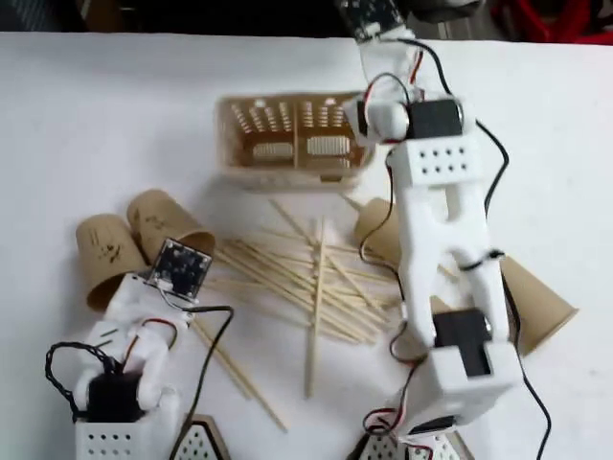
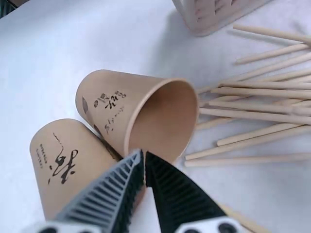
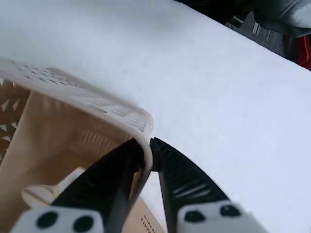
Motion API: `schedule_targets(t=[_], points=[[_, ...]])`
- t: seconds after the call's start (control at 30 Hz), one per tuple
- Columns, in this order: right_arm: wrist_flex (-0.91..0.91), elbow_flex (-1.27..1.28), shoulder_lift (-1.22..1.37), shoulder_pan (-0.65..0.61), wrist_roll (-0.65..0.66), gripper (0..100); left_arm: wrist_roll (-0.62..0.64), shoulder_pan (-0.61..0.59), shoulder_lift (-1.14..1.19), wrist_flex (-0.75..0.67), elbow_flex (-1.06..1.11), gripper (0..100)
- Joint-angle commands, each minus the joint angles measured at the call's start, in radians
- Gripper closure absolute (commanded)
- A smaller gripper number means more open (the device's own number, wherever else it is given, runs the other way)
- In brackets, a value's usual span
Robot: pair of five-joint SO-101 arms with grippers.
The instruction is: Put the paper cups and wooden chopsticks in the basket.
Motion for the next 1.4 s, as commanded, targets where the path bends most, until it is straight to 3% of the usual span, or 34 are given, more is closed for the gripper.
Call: schedule_targets(t=[0.0, 0.17, 0.67, 0.97, 1.1, 1.37], points=[[0.002, -0.226, 0.097, 0.012, -0.037, 98.0, -0.008, -0.008, -0.008, -0.025, -0.011, 97], [0.005, -0.397, 0.208, 0.064, -0.107, 98.0, -0.009, -0.008, -0.008, -0.025, -0.011, 97], [0.013, -0.638, 0.418, 0.156, -0.147, 98.0, -0.009, -0.008, -0.008, -0.025, -0.011, 97], [0.220, -0.644, 0.456, 0.157, -0.144, 98.0, -0.009, -0.008, -0.008, -0.025, -0.011, 97], [0.308, -0.644, 0.452, 0.157, -0.081, 97.7, -0.009, -0.008, -0.008, -0.025, -0.011, 97], [0.498, -0.726, 0.384, 0.154, -0.061, 79.2, -0.009, -0.008, -0.008, -0.025, -0.011, 97]])
